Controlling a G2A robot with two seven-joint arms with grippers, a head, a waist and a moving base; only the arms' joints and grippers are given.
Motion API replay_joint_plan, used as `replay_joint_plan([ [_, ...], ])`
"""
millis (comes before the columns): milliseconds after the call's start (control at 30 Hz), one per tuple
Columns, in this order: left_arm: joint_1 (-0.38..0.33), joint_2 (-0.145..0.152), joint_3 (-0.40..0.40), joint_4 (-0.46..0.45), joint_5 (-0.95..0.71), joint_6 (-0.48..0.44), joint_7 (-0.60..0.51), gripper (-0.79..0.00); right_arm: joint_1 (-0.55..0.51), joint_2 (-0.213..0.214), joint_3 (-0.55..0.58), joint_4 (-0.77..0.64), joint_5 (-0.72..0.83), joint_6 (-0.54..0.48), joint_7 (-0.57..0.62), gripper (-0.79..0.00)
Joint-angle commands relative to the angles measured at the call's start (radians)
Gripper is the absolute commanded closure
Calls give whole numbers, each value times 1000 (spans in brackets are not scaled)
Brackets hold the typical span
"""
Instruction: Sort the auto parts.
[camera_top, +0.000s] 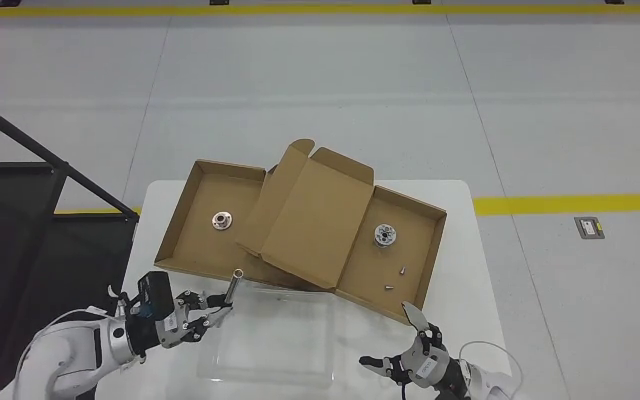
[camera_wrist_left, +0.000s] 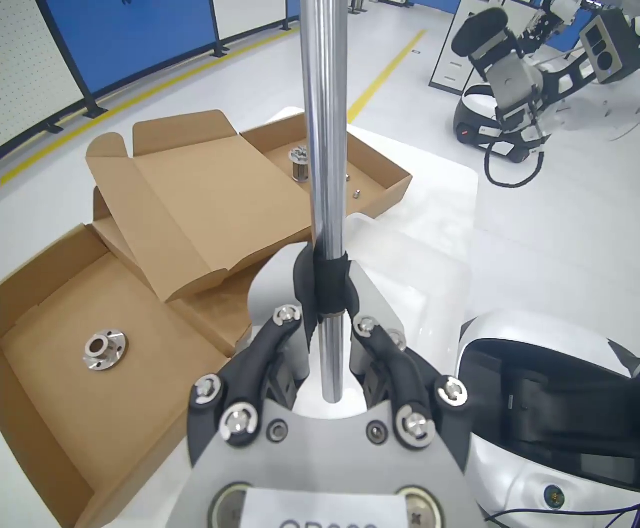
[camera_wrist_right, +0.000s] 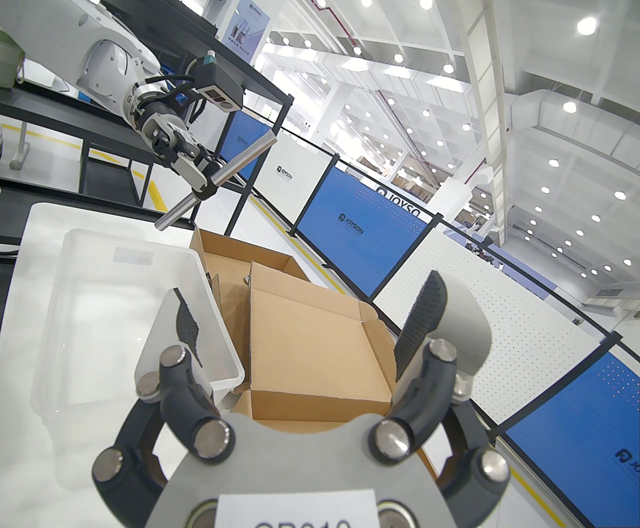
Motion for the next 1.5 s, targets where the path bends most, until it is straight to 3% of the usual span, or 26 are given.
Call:
replay_joint_plan([
  [0, 0, 0, 0, 0, 0, 0, 0, 0, 0, 0, 0, 0, 0, 0, 0, -785],
  [167, -6, -9, 15, 26, -111, 110, -17, 0, 0, 0, 0, 0, 0, 0, 0, -785],
  [300, -45, -18, 15, 38, -256, 316, -113, 0, 0, 0, 0, 0, 0, 0, 0, -785],
  [367, -71, -23, 21, 27, -277, 428, -166, 0, 0, 0, 0, 0, 0, 0, 0, -785],
  [567, -204, -41, 99, 75, -274, 627, -266, 0, 0, 0, 0, 0, 0, 0, 0, -785],
  [667, -305, -56, 176, 132, -287, 655, -327, 0, 0, 0, 0, 0, 0, 0, 0, -785],
  [900, -529, -107, 383, 285, -148, 824, -373, 0, 0, 0, 0, 0, 0, 0, 0, -785],
  [1067, -687, -163, 535, 438, -138, 873, -409, 0, 0, 0, 0, 0, 0, 0, 0, -785],
  [1467, -915, -287, 746, 767, -160, 949, -457, 0, 0, 0, 0, 0, 0, 0, 0, -785],
])
